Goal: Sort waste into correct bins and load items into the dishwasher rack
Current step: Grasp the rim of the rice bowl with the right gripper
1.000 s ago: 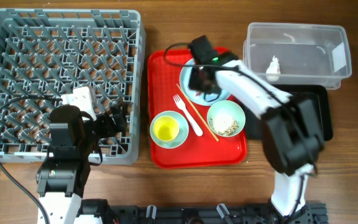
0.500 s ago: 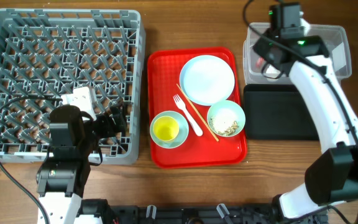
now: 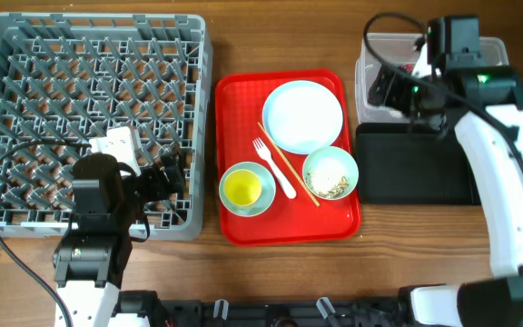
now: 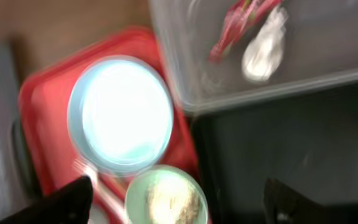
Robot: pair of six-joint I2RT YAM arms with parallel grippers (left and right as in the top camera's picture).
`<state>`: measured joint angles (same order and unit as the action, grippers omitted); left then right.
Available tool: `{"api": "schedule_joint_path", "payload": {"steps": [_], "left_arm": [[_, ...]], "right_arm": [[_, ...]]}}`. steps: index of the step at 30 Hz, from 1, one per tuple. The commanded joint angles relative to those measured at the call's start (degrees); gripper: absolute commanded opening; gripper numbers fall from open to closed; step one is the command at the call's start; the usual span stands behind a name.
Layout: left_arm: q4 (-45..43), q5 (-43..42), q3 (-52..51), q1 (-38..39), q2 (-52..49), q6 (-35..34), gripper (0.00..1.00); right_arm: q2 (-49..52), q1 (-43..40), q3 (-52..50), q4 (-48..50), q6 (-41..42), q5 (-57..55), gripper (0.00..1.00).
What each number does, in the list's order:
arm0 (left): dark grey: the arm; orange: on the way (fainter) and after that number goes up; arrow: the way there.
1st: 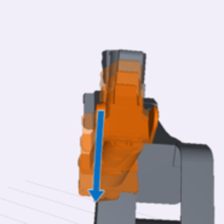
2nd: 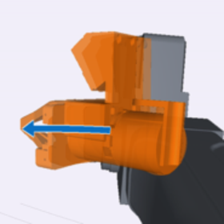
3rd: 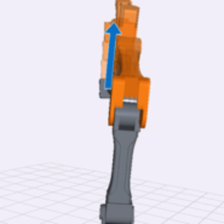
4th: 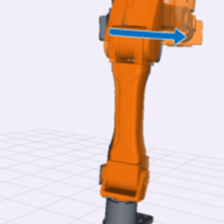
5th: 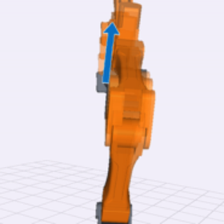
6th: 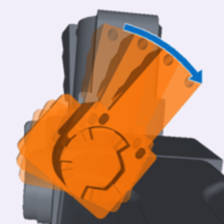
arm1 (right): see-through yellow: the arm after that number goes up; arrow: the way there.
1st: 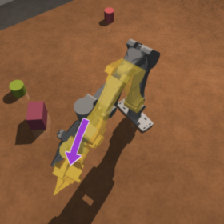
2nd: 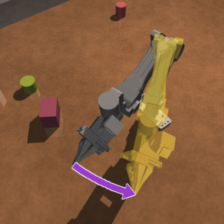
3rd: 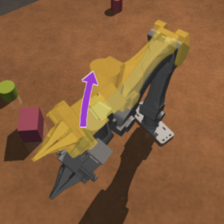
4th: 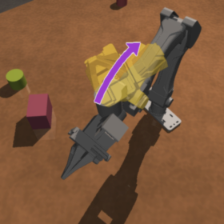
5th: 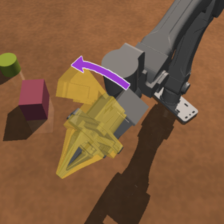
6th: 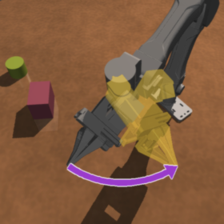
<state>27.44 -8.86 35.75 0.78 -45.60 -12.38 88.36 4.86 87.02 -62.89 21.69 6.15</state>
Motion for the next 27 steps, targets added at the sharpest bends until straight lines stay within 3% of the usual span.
{"api": "schedule_joint_path", "payload": {"steps": [1, 9, 12, 18, 27], "left_arm": [[-0.13, -0.7, 1.11, -0.31, -0.15, -0.48, 1.0], [-0.15, -0.7, 1.11, -0.31, -0.15, -0.48, 1.0], [-0.15, -0.7, 1.11, -0.31, -0.15, -0.48, 1.0], [-0.13, -0.7, 1.11, -0.31, -0.15, -0.48, 1.0], [-0.04, -0.7, 1.11, -0.31, -0.15, -0.5, 1.0]], "right_arm": [[-4.35, 4.04, -3.06, -2.01, -4.17, 3.76, 0.87], [-11.43, 15.04, -13.09, 1.81, -0.66, 1.27, 0.86], [-10.47, 19.19, -16.65, 4.37, 1.7, 0.81, 0.74], [-5.55, 25.0, -22.67, 10.8, 10.6, -2.99, 0.69], [8.24, 29.27, -23.69, 19.76, 18.47, -5.18, 0.45]]}}
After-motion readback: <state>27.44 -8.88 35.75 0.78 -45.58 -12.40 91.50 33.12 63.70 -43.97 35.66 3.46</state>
